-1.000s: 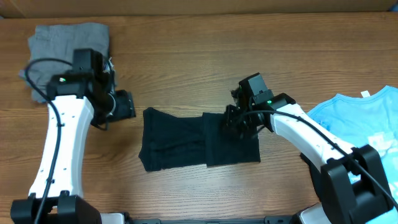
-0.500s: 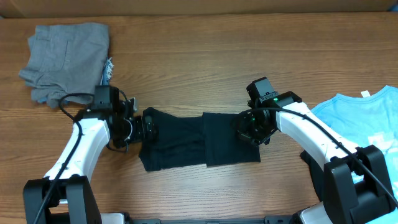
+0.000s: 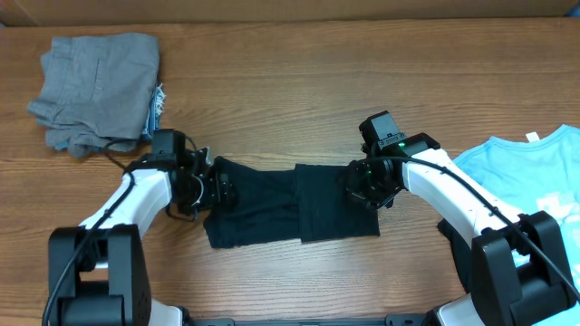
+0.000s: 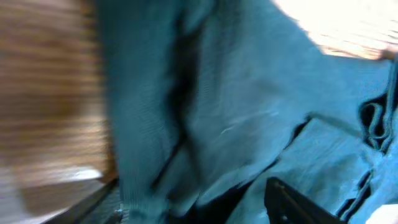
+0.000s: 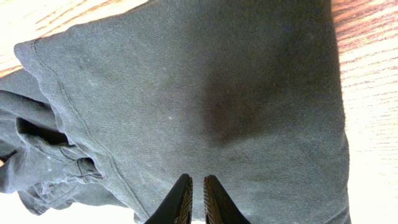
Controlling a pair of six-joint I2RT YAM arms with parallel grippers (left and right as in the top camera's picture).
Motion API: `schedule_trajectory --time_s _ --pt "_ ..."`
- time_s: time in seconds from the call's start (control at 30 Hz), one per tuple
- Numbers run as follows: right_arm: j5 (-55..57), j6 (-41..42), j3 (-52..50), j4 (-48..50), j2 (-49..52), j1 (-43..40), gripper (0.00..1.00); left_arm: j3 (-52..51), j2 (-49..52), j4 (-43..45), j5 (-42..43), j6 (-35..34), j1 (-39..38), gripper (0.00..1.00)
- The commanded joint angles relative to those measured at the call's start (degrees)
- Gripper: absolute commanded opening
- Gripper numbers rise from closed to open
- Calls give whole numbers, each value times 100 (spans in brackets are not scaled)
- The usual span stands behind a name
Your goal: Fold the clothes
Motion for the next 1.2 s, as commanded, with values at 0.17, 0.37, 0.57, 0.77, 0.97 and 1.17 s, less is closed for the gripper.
schedule_trajectory --time_s 0.17,0.37,0.57,0.77,0.97,1.17 --pt "76 37 -37 28 -107 -11 11 -361 883 15 -358 131 -271 18" --pt "76 37 -37 4 -107 -11 10 -317 870 -173 -437 107 -227 4" --pt "72 35 -4 -44 -109 -57 8 326 846 -1381 -1049 85 162 4" --pt "59 35 2 -131 -111 -186 8 1414 498 -2863 -2098 -184 636 4" --pt "48 35 2 -120 -111 -199 8 2704 -31 -3963 -2758 -195 715 4" --pt "48 35 2 -83 -111 -199 8 3241 -223 -4315 -2402 -417 382 4"
